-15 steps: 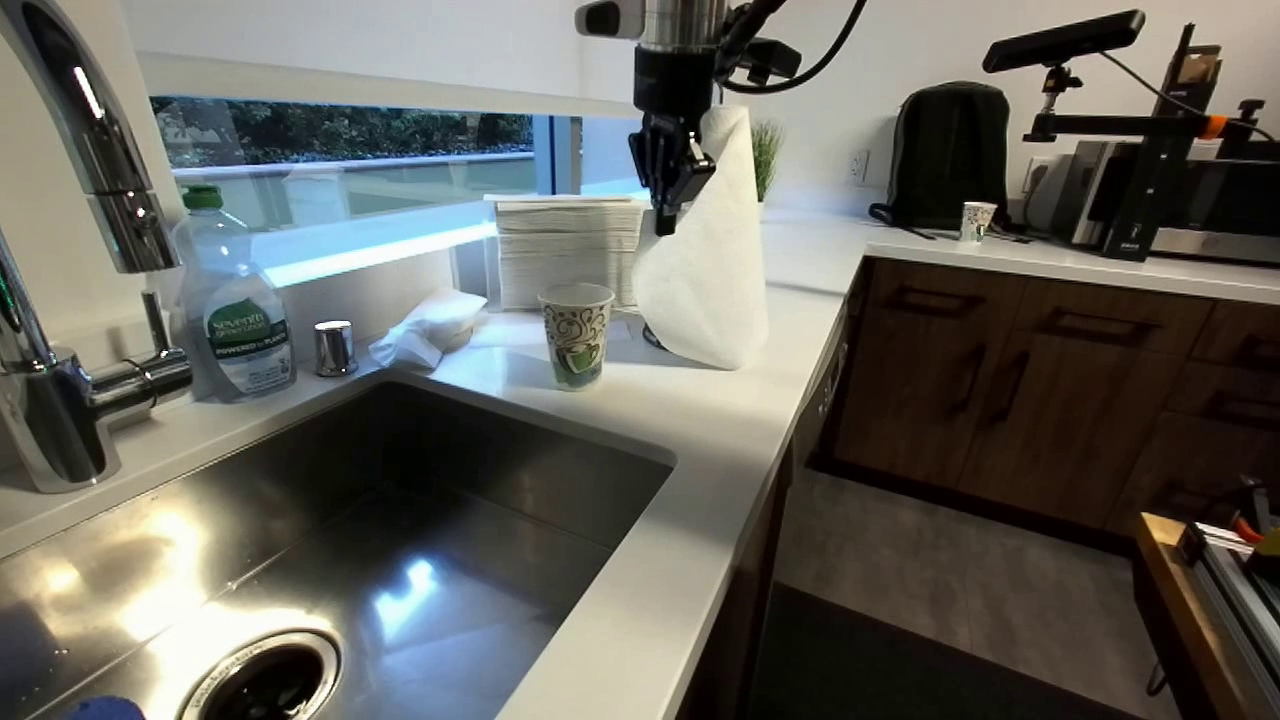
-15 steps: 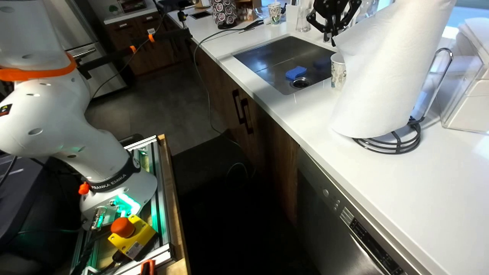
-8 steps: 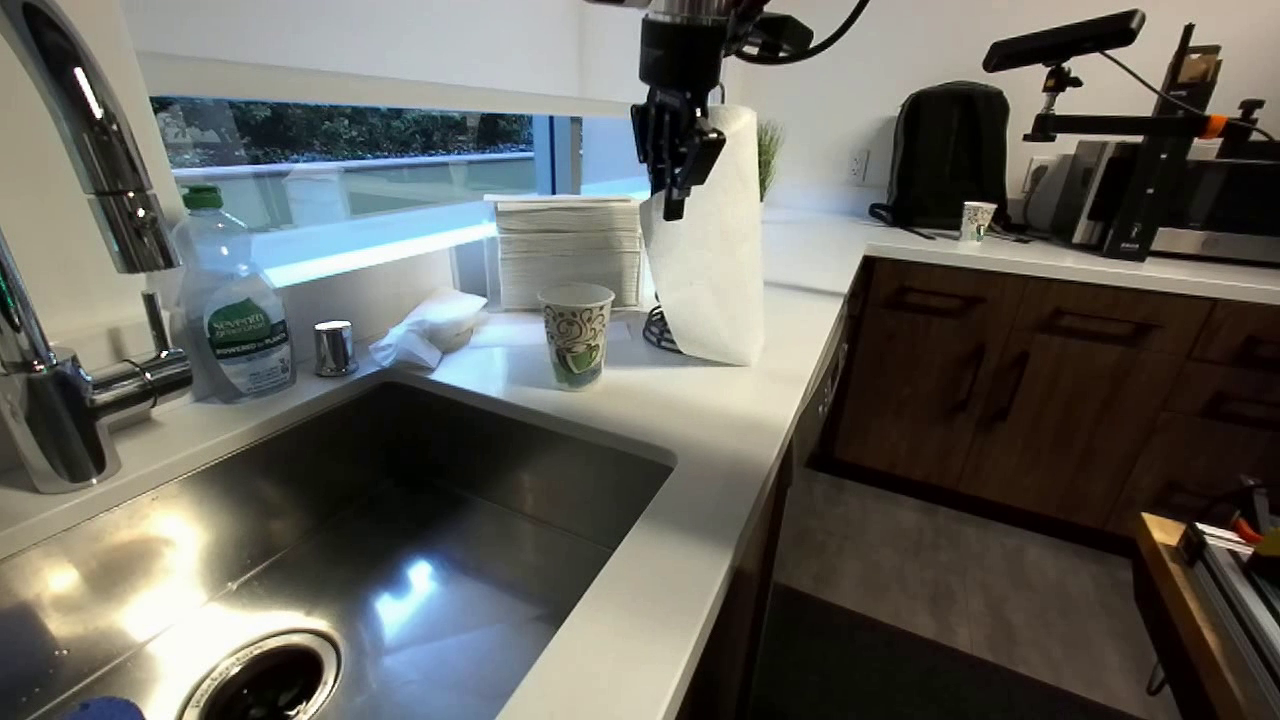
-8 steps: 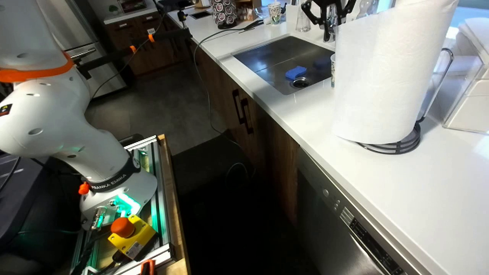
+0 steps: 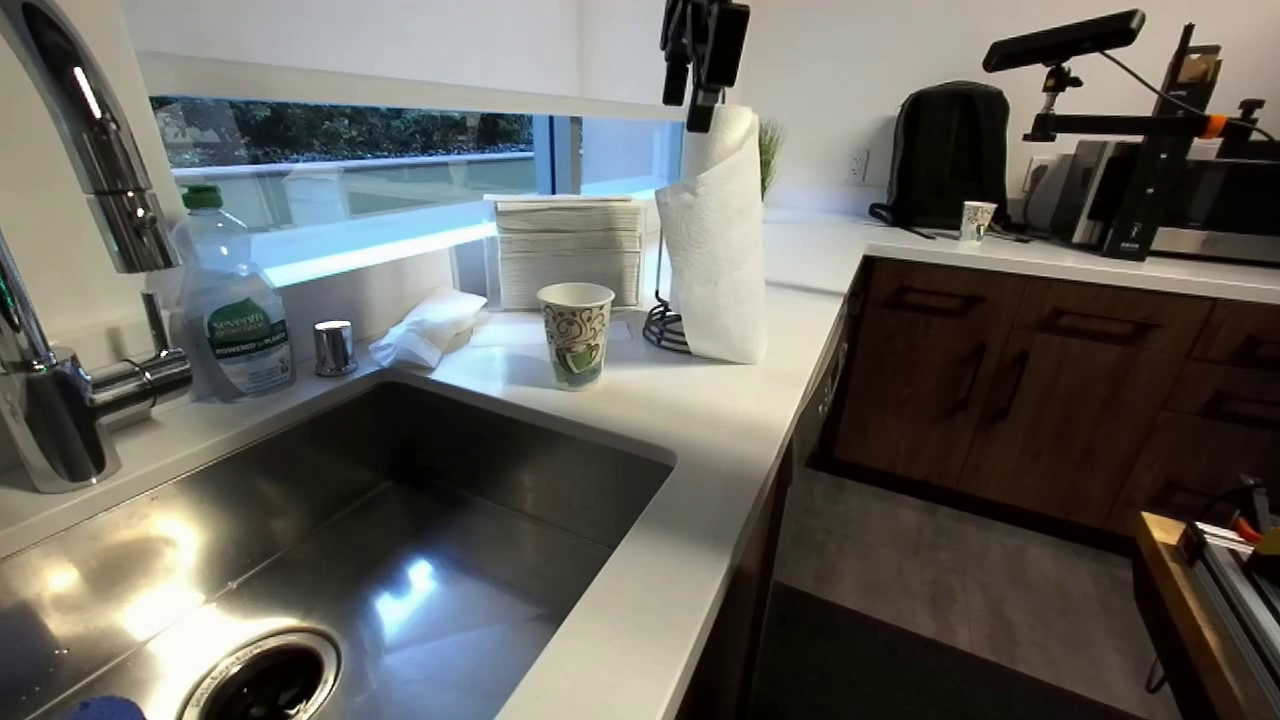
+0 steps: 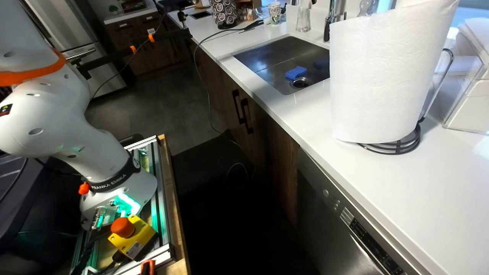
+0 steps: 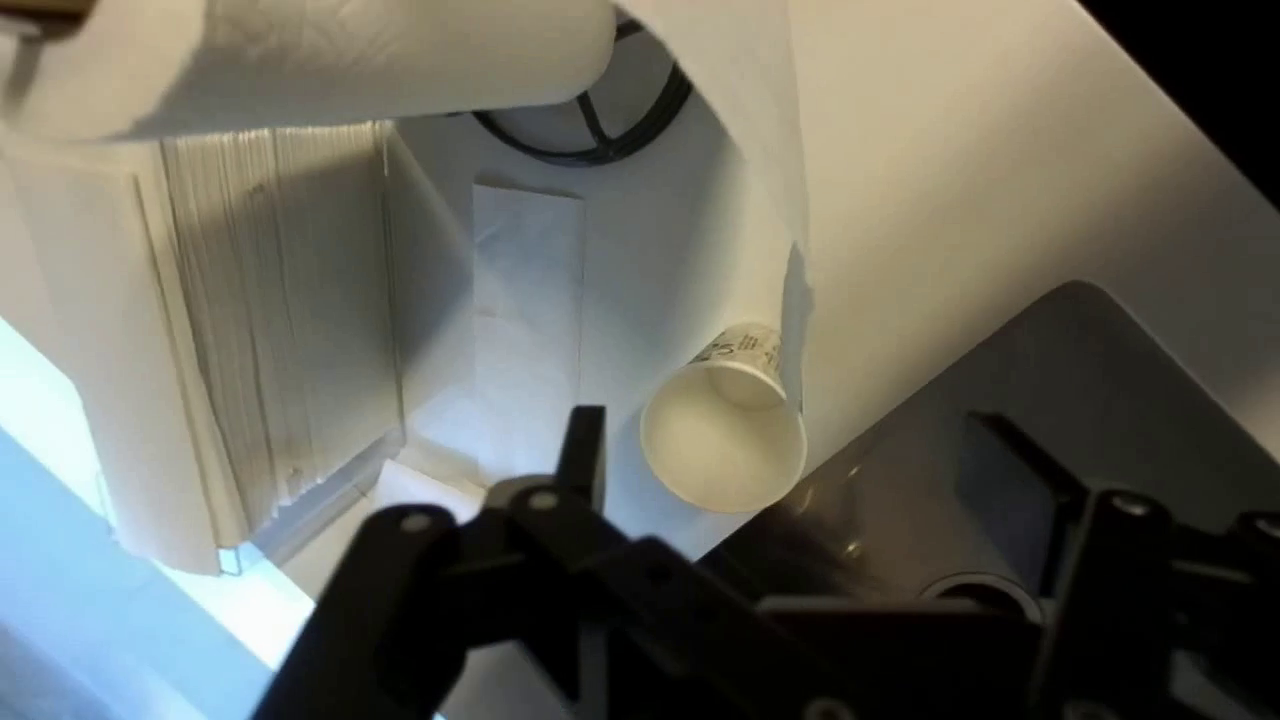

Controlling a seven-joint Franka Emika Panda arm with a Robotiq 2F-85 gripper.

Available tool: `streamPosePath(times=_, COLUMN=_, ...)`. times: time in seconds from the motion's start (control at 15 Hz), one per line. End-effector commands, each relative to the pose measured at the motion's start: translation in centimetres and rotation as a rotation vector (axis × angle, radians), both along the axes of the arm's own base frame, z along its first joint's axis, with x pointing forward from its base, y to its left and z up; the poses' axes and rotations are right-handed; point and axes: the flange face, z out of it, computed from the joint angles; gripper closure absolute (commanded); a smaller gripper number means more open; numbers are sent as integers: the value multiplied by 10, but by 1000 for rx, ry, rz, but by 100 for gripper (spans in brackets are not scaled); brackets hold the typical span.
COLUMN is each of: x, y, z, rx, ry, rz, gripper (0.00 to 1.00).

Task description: Pull out one paper towel from the roll

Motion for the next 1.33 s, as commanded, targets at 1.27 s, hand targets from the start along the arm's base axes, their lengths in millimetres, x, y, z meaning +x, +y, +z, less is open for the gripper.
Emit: streamPosePath(times=1.27, x=-9, y=-59, z=-13, rx=-1, ry=-98, rz=-888, gripper=0)
